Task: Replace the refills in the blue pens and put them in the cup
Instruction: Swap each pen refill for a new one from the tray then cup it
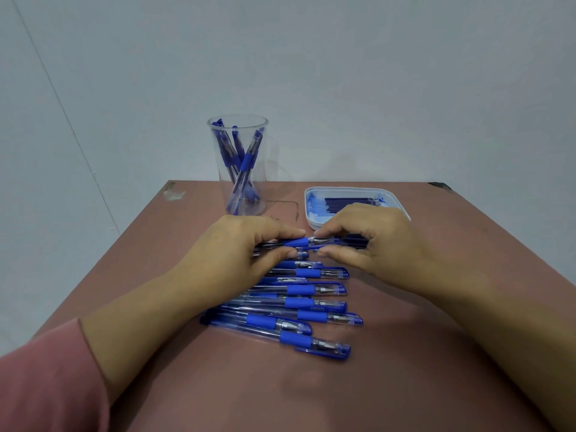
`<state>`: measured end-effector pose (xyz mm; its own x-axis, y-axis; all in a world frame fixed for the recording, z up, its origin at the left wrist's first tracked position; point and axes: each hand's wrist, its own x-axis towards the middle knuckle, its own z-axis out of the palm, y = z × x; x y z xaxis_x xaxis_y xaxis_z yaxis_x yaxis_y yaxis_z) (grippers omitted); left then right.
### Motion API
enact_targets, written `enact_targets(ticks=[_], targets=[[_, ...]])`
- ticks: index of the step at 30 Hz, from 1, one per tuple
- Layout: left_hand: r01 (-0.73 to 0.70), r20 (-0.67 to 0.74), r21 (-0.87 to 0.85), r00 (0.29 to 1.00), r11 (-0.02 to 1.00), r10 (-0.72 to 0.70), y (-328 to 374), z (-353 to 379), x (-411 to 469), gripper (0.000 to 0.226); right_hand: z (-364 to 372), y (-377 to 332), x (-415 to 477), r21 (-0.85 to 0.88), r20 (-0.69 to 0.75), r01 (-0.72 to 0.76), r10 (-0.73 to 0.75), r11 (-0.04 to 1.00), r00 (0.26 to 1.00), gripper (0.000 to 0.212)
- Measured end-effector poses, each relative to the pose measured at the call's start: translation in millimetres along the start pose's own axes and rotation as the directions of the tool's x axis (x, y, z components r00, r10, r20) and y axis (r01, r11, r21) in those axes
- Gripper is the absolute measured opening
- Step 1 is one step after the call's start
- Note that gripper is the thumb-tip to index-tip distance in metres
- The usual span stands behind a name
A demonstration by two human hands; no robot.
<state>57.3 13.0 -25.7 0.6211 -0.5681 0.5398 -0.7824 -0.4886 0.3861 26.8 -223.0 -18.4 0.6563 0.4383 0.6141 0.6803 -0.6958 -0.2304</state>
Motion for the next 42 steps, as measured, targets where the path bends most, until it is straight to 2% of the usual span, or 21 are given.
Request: enact_targets(ticks=[5,12,16,19,22,26,33,38,42], targets=[[-0.004,-0.032,-0.036,0.999,0.999,0.002,-2,3,0,0.03,4,-4,-1,0.053,-0.085,-0.011,0.016,0.999,0.996,0.021],[-0.039,-0.027,-0.089,0.999,0.995,0.037,9,3,3,0.03,6,-12,-1,0.067,-0.109,0.013,-0.006,0.998,0.994,0.017],[-0.027,0.009,0.029,1.0,0.999,0.027,9,1,3,0.038,1,-11,3,0.118,-0.086,-0.064,0.074,0.991,0.994,0.02],[0.06,0.081,0.229,0.994,0.971,-0.08,8,-5,-2,0.062,-5,-8,4,0.167,-0.075,-0.153,0.167,0.974,0.983,0.023],[0.158,0.16,0.34,0.962,0.927,-0.223,11,-10,-8,0.074,-14,-4,4,0.273,-0.083,-0.27,0.303,0.923,0.95,0.017],[0.205,0.245,0.355,0.921,0.912,-0.302,15,-11,-21,0.086,-28,4,12,0.4,-0.156,-0.311,0.398,0.862,0.904,0.013],[0.24,0.303,0.395,0.878,0.887,-0.372,12,-10,-42,0.101,-40,12,67,0.532,-0.303,-0.246,0.454,0.81,0.838,0.025],[0.25,0.313,0.402,0.867,0.881,-0.388,15,-4,-42,0.091,-31,9,115,0.603,-0.45,-0.17,0.508,0.779,0.735,0.034],[0.254,0.317,0.387,0.866,0.887,-0.386,14,-4,-42,0.091,-16,10,142,0.606,-0.459,-0.187,0.532,0.773,0.712,0.033]])
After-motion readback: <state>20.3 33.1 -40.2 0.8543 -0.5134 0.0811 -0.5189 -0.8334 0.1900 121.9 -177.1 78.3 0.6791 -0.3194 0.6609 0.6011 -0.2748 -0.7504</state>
